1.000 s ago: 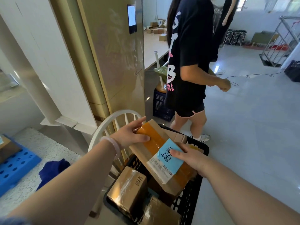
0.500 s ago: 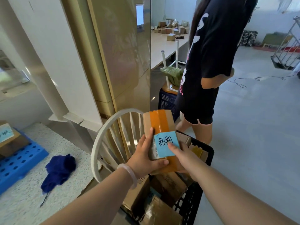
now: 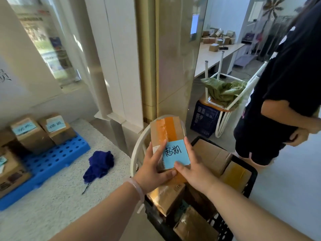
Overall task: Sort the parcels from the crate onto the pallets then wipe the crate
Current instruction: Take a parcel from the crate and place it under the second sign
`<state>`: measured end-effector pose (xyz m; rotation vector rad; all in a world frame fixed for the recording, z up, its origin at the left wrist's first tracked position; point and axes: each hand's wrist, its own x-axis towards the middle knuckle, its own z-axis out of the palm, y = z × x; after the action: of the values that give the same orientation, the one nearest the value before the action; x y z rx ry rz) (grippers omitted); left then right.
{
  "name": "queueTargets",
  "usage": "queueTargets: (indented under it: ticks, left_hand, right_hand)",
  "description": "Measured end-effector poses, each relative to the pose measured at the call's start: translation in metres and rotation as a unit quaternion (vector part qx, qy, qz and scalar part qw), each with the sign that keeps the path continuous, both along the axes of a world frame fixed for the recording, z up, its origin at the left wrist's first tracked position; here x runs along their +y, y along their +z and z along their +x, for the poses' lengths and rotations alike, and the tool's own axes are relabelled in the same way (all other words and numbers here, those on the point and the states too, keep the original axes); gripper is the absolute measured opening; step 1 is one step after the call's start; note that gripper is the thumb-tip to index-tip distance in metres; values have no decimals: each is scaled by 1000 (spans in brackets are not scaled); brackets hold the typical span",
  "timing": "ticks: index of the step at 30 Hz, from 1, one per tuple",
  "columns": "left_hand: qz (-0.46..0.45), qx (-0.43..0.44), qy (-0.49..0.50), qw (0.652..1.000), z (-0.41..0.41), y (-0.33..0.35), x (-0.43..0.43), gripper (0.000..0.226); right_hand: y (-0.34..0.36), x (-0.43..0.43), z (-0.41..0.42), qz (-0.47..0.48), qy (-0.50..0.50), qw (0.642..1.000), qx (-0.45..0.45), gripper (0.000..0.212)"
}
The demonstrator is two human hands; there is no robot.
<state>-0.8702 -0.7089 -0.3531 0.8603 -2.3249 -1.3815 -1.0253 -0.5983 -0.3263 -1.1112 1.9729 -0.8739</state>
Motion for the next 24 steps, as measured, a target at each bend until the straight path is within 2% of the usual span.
queueTargets:
  ticks: [3, 9, 15, 19, 24]
  left_hand:
    - [8, 12, 27, 1000, 36, 6, -4, 87]
    - [3, -6, 105, 994, 131, 11, -11, 97]
    - [3, -44, 161, 986, 260, 17, -11, 99]
    - [3, -34, 223, 974, 351, 16, -11, 100]
    - [-3, -8, 296, 955, 462, 14, -1, 102]
  right_hand:
    - [2, -13, 31, -30, 27, 999, 17, 83]
    - [7, -37, 119, -42, 74, 996, 8, 81]
    - [3, -62, 234, -23, 178, 984, -5, 85]
    - [0, -79, 316, -55, 218, 973, -46, 89]
    - [-5, -98, 421, -63, 306, 949, -30, 78]
